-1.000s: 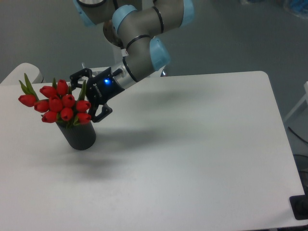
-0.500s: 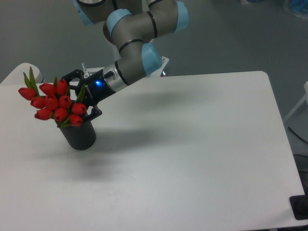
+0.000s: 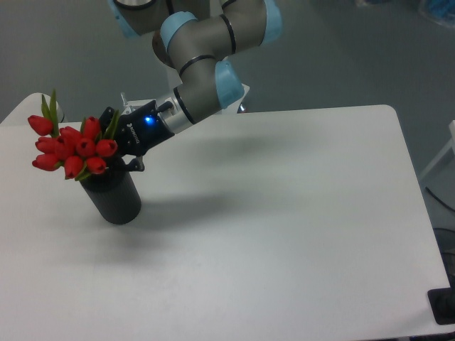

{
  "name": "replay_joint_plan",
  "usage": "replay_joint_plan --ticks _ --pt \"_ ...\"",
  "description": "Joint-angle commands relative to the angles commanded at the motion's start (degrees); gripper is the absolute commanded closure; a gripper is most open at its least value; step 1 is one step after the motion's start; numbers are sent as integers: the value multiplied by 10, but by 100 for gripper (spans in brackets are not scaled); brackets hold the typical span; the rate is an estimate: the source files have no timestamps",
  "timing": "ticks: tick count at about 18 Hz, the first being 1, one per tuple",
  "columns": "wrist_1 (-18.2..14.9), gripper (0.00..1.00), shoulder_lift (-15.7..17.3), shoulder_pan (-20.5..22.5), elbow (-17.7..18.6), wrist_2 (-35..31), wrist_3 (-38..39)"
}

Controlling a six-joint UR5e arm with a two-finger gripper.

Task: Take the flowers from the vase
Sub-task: 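Position the gripper around the tulip stems just below the blooms, then close the gripper on the tulip stems, then lift the tulip bouquet up out of the black vase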

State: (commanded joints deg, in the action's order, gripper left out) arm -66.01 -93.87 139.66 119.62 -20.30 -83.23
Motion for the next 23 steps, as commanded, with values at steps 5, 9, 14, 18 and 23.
replay_joint_plan --ticks 5,9,14,18,23 --pt "1 94 18 17 -4 41 38" --pt "1 94 29 38 -22 70 78" --pt "1 94 30 43 -51 93 142" --pt "1 94 29 47 -66 98 170" --pt "1 94 30 54 -68 124 198"
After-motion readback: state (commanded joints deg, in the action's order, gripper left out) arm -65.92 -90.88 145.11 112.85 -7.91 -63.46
